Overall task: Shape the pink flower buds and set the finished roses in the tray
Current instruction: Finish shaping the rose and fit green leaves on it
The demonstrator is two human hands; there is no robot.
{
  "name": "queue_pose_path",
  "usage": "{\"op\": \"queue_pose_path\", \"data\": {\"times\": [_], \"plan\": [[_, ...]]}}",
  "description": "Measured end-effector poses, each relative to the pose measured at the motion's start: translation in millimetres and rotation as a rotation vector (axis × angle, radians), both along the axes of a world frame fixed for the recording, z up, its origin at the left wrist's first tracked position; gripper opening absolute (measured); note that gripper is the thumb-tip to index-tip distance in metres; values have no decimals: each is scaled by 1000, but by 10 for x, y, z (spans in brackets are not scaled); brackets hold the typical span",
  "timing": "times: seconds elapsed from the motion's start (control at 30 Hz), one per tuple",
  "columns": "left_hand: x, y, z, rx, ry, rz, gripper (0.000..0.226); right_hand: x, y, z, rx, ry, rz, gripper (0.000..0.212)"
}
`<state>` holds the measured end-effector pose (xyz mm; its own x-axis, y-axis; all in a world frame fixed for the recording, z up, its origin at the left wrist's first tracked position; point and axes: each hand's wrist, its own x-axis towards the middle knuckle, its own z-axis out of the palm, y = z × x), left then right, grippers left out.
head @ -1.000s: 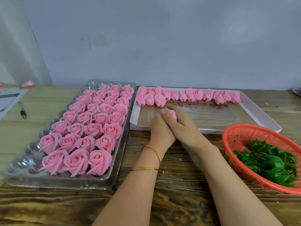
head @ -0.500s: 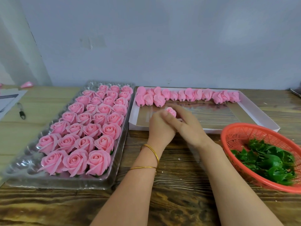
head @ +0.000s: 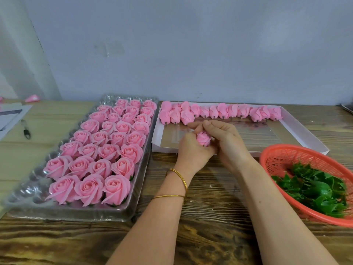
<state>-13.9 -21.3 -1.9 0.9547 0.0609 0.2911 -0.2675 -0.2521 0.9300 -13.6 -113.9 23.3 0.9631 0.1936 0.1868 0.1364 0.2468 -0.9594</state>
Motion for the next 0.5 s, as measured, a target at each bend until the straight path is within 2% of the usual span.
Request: {"op": "queue_pose_path", "data": {"times": [0.23,0.37,0.5], "plan": [[-10,2,-20,-49,-30,-29,44,5,18,-3,-32,29,1,43],[6,11,-25,-64,-33,-44,45,-5,42,-14,-33,21,-13,36],[20,4,-28,4,-31,-18,37,-36,69,-3,-84,-20,-56,33]]}}
